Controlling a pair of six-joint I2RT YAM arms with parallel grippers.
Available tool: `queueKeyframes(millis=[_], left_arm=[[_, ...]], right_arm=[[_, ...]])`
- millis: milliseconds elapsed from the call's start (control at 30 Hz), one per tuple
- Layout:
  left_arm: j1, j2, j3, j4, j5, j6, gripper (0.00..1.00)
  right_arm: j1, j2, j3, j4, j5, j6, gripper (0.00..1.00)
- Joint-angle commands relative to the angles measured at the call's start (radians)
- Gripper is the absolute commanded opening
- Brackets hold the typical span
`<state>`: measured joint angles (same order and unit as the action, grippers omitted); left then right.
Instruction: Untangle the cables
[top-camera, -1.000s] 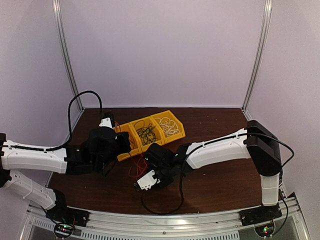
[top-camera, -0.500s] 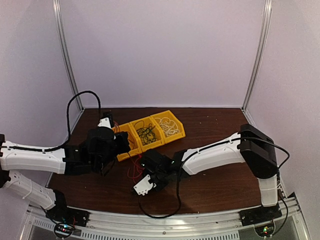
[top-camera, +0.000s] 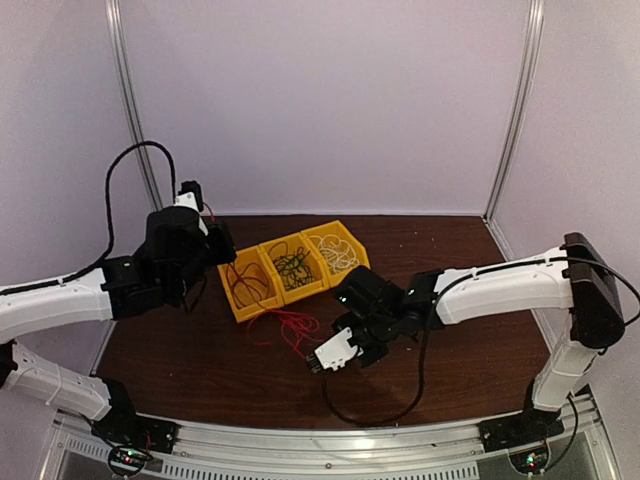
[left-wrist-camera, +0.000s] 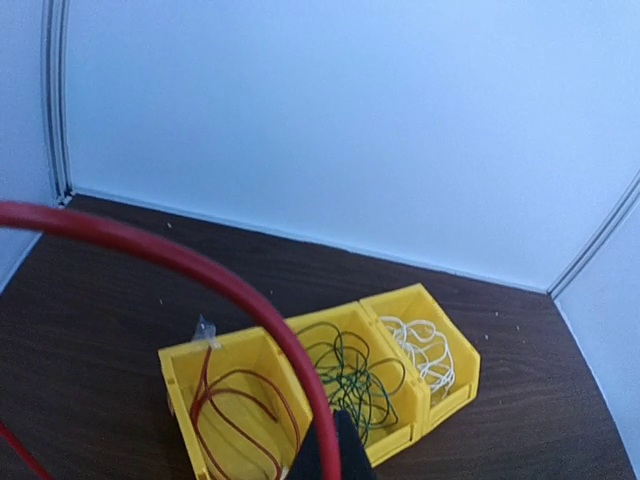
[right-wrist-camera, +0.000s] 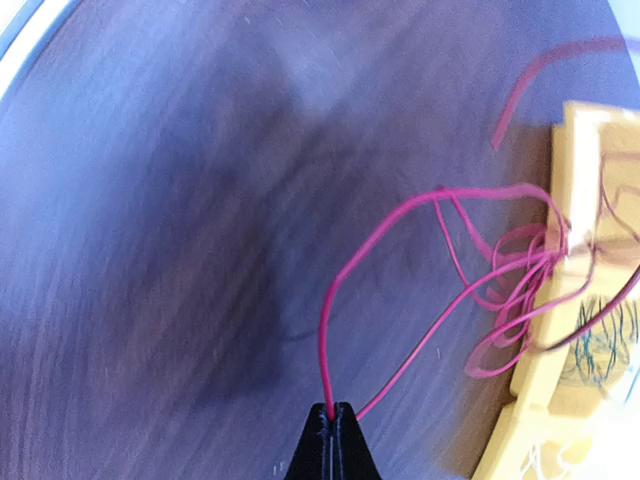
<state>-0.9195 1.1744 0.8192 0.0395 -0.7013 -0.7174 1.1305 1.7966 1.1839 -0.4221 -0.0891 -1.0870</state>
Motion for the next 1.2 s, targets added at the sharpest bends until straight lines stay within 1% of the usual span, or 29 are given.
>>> queueKeyframes(millis=[0,67,133,233,300,433,533,667,733,867,967,1033,1067,1167], left_arm=[[0.093,-0.068,0.211,-0.014,0.029,0.243,0.0],[0.124,-0.035,0.339,-0.049,0.062,0.318,0.0],[0.138,0.03,0.487,-0.126,0.079,0.385,0.0],[0.145,0.132,0.695,-0.192,0.078,0.474,0.0],[0.149,0.192,0.808,-0.216,0.061,0.52,0.0],[0.169,0.273,0.991,-0.237,0.06,0.581,0.0],[0.176,0.323,1.089,-0.26,0.042,0.613,0.0],[0.18,0.351,1.128,-0.263,0.067,0.616,0.0],[0.18,0.365,1.121,-0.277,0.074,0.599,0.0],[0.181,0.353,1.02,-0.258,0.087,0.556,0.0],[0.181,0.349,0.938,-0.26,0.086,0.513,0.0],[0.183,0.355,0.913,-0.28,0.092,0.484,0.0],[0.183,0.363,0.912,-0.302,0.095,0.47,0.0],[0.187,0.379,0.906,-0.346,0.115,0.432,0.0]], right_arm=[[-0.175,-0.135,-0.175,-0.1,-0.08,0.055,0.0],[-0.273,-0.157,-0.246,-0.083,-0.099,0.052,0.0],[-0.373,-0.161,-0.291,-0.056,-0.112,0.049,0.0],[-0.5,-0.151,-0.305,-0.048,-0.159,0.051,0.0],[-0.569,-0.144,-0.301,-0.048,-0.196,0.056,0.0],[-0.631,-0.152,-0.312,-0.039,-0.216,0.058,0.0],[-0.64,-0.169,-0.329,-0.031,-0.223,0.065,0.0],[-0.64,-0.202,-0.335,-0.028,-0.252,0.084,0.0],[-0.639,-0.24,-0.314,-0.038,-0.284,0.114,0.0],[-0.638,-0.314,-0.262,-0.084,-0.346,0.165,0.15],[-0.639,-0.366,-0.227,-0.118,-0.38,0.209,0.23],[-0.641,-0.389,-0.211,-0.14,-0.401,0.238,0.33],[-0.646,-0.386,-0.193,-0.164,-0.411,0.251,0.37],[-0.68,-0.369,-0.139,-0.214,-0.464,0.294,0.41]])
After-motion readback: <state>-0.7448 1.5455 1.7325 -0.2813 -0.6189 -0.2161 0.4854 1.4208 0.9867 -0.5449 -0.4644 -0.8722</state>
